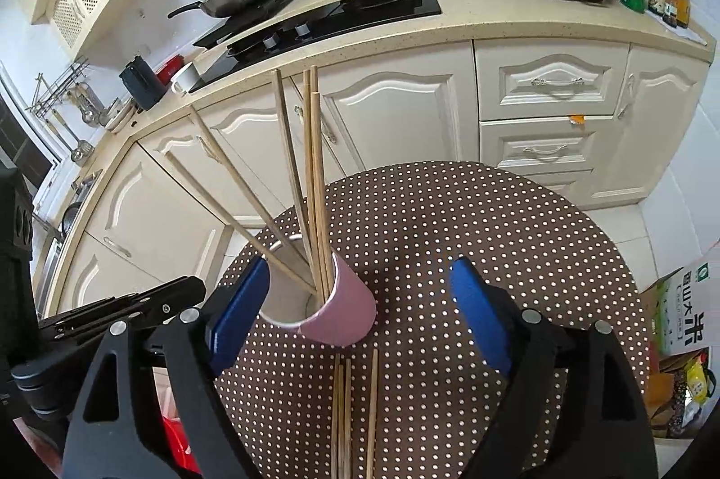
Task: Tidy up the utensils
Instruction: 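Withdraw both open grippers from the cup toward the remaining chopsticks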
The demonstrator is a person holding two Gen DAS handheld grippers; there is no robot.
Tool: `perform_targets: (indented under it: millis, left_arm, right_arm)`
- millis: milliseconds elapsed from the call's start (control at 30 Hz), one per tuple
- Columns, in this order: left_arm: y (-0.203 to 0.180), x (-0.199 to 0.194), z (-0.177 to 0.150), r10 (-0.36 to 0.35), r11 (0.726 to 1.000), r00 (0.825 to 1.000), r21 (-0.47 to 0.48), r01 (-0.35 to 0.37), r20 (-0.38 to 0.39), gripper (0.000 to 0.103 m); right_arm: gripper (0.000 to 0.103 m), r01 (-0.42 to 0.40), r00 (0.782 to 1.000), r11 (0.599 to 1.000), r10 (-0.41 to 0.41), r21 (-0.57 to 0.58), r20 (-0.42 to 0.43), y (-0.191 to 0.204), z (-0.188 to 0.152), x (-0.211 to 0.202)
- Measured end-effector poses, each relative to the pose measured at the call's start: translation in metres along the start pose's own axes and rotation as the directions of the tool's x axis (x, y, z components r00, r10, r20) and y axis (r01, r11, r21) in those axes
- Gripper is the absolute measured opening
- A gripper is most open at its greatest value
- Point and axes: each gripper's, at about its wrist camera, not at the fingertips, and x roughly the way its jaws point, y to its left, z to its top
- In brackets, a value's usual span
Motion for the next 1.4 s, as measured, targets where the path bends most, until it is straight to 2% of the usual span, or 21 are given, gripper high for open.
perform_targets:
  millis: [133, 167, 200, 233, 267, 333, 633, 967, 1400]
  left_arm:
    - [0.001, -0.007, -0.011, 0.013, 1.000, 1.000, 0.005, -0.013, -0.002, 0.007]
    - [0.001, -0.010, -0.014, 0.017, 1.000, 1.000, 0.005, -0.017, 0.001, 0.011]
    - [0.001, -0.013, -0.016, 0.017, 1.000, 1.000, 0.004, -0.017, 0.007, 0.027]
    - [0.002, -0.016, -0.018, 0.015, 1.000, 1.000, 0.002, -0.015, 0.017, 0.058]
    - [0.002, -0.021, -0.021, 0.011, 1.000, 0.999, -0.001, -0.011, 0.041, 0.066]
    - [0.001, -0.035, -0.028, 0.013, 1.000, 0.995, 0.002, -0.014, 0.103, 0.067]
    - [-0.004, -0.050, -0.051, -0.007, 1.000, 0.994, 0.006, 0.006, 0.111, 0.067]
    - [-0.006, -0.052, -0.080, 0.012, 1.000, 0.997, 0.011, -0.013, 0.076, 0.067]
    - [0.002, -0.034, -0.113, 0.035, 0.999, 0.999, -0.003, -0.035, 0.008, 0.068]
  right_arm:
    - [0.089, 0.003, 1.000, 1.000, -0.002, -0.027, 0.014, 0.004, -0.007, -0.012]
    - [0.089, 0.002, 1.000, 0.999, -0.002, -0.035, 0.011, 0.004, -0.009, -0.014]
    - [0.090, 0.005, 1.000, 0.999, -0.004, -0.041, 0.010, 0.005, -0.012, -0.016]
    - [0.090, 0.008, 1.000, 0.999, -0.008, -0.046, 0.010, 0.006, -0.014, -0.018]
    - [0.090, 0.010, 1.000, 0.999, -0.009, -0.050, 0.010, 0.007, -0.016, -0.020]
    - [0.090, 0.009, 1.000, 0.998, -0.009, -0.055, 0.010, 0.007, -0.021, -0.025]
    - [0.090, 0.011, 1.000, 0.998, -0.010, -0.066, 0.014, 0.007, -0.037, -0.044]
    - [0.090, 0.020, 0.999, 0.998, -0.021, -0.055, -0.024, 0.002, -0.059, -0.048]
    - [0.090, 0.053, 0.991, 0.998, -0.056, -0.028, -0.117, -0.009, -0.092, -0.032]
